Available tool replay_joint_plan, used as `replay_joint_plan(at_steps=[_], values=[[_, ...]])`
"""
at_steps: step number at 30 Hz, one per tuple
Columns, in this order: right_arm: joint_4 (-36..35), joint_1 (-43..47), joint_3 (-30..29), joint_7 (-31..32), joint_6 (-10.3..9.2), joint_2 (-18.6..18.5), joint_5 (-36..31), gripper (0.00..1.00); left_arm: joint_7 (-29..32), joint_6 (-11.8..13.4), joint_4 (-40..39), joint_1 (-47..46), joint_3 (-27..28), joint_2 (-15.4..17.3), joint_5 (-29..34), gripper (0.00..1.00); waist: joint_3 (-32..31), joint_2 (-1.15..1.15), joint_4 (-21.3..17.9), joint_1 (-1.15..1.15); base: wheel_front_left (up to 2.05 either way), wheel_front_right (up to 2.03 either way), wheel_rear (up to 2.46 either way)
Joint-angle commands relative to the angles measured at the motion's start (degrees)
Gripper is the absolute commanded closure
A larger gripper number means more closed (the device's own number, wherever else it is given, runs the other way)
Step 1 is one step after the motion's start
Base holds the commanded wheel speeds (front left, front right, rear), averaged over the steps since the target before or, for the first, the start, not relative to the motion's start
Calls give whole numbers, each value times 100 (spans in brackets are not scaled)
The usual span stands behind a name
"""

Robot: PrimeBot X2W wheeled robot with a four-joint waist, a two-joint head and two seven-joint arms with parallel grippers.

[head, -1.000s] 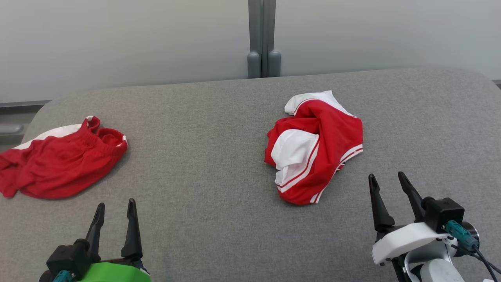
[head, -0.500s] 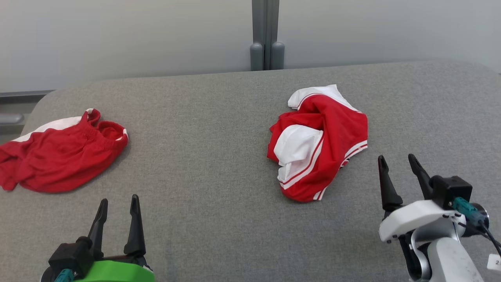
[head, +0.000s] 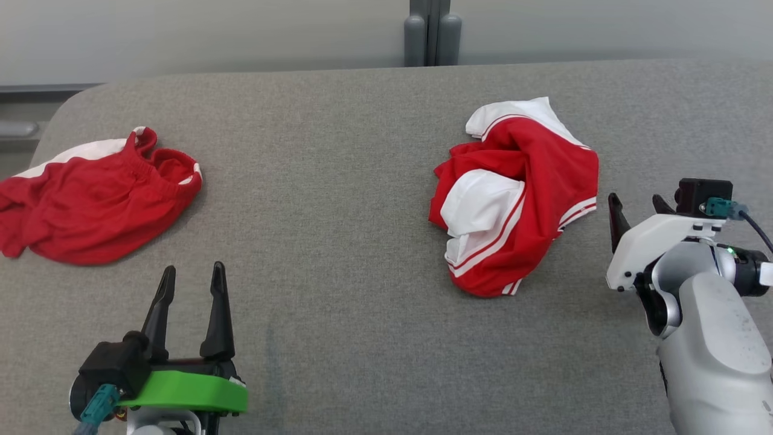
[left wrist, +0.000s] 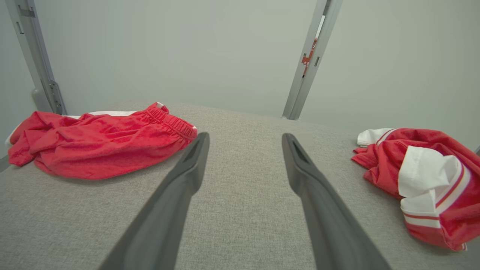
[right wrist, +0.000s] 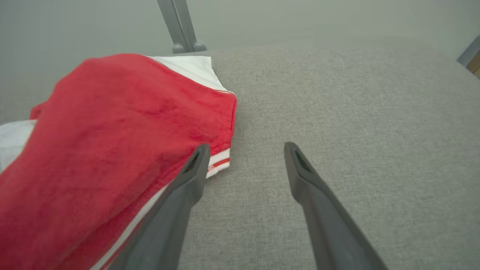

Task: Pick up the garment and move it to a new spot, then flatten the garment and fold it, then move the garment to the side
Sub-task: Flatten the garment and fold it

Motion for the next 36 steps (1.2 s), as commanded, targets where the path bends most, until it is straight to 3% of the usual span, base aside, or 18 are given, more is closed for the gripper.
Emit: replay_joint_plan(at_steps=[1,11,19,20,21,22,23,30,36], values=[[245,-217,-32,87,-2,-46,40,0,-1,-31,-25,-133,14,-9,88,0,201,0,171,0,0,0,0],[1729,-1181,71,231,-3,-333,-162,0,-1,-115,-112,-372,45,-91,195,0,601,0,459,0,0,0,0],[2559,-1424,443,237,-1,-370,183,0,-2,-163,-45,-394,49,-158,225,0,614,0,537,0,0,0,0],[2634,-1435,491,213,-1,-389,200,4,-2,-169,-34,-383,60,-165,230,0,590,0,538,0,0,0,0],[2677,-1449,546,169,-1,-402,207,51,-2,-174,-23,-370,69,-170,234,0,569,0,537,0,0,0,0],[2715,-1460,596,103,-1,-418,226,60,-2,-181,-12,-351,79,-174,235,0,538,0,533,0,0,0,0],[2727,-1466,642,29,-2,-440,223,100,-1,-186,3,-333,86,-176,240,0,507,0,530,0,0,0,0],[2507,-1727,1051,-733,-4,-631,-56,100,-1,-196,45,-129,150,-187,288,0,177,0,440,0,0,0,0],[1952,-2051,1639,-1034,-4,-530,-49,100,-1,-203,40,24,230,-196,280,0,-68,0,301,0,0,0,0]])
